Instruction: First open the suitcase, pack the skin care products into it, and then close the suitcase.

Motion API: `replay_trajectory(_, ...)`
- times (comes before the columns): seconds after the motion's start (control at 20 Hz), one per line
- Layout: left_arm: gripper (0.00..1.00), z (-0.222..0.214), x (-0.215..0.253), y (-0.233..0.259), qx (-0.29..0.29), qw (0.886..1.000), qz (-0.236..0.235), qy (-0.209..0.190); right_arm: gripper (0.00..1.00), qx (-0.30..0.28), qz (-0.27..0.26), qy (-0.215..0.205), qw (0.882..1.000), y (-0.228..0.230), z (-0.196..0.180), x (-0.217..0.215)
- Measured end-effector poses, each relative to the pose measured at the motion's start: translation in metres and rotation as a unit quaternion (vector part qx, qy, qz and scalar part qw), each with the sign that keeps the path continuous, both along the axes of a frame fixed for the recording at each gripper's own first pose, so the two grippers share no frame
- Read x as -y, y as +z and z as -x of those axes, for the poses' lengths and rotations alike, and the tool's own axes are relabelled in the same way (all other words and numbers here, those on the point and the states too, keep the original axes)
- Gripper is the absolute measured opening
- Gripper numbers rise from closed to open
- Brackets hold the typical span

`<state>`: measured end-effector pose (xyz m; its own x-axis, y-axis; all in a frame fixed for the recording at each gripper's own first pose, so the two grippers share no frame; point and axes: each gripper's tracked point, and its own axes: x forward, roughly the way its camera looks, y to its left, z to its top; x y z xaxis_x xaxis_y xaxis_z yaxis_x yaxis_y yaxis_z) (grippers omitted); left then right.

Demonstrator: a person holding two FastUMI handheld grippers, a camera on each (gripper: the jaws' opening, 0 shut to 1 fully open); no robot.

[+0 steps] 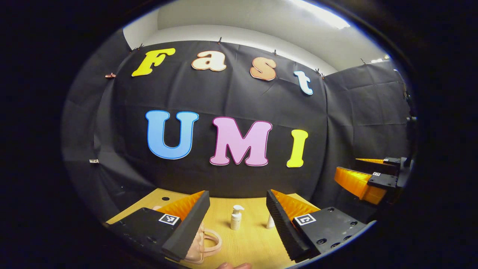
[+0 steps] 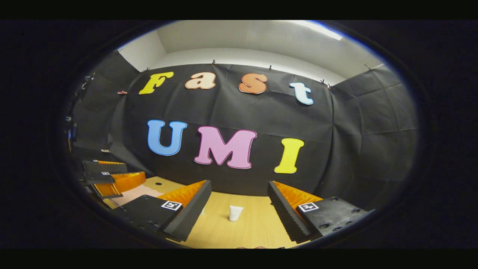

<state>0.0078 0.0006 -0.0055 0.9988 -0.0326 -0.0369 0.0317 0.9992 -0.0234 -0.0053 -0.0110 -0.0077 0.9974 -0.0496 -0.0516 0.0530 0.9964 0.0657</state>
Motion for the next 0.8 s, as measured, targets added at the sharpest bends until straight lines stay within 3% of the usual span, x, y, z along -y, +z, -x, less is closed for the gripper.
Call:
replay_trajectory(0.4, 0.96, -0.0012, 0.0043, -0.0027, -0.003, 1.000, 0.013, -0.020, 0.96, 0.009, 0.002, 0.002, 1.000, 0.0105, -0.0013, -0.0044)
replay_trajectory(0.8, 0.95, -0.0021, -0.0002, -0.0060, -0.005, 1.000, 0.012, -0.015, 0.96, 0.005, 0.008, 0.002, 1.000, 0.0076, -0.0006, -0.0042)
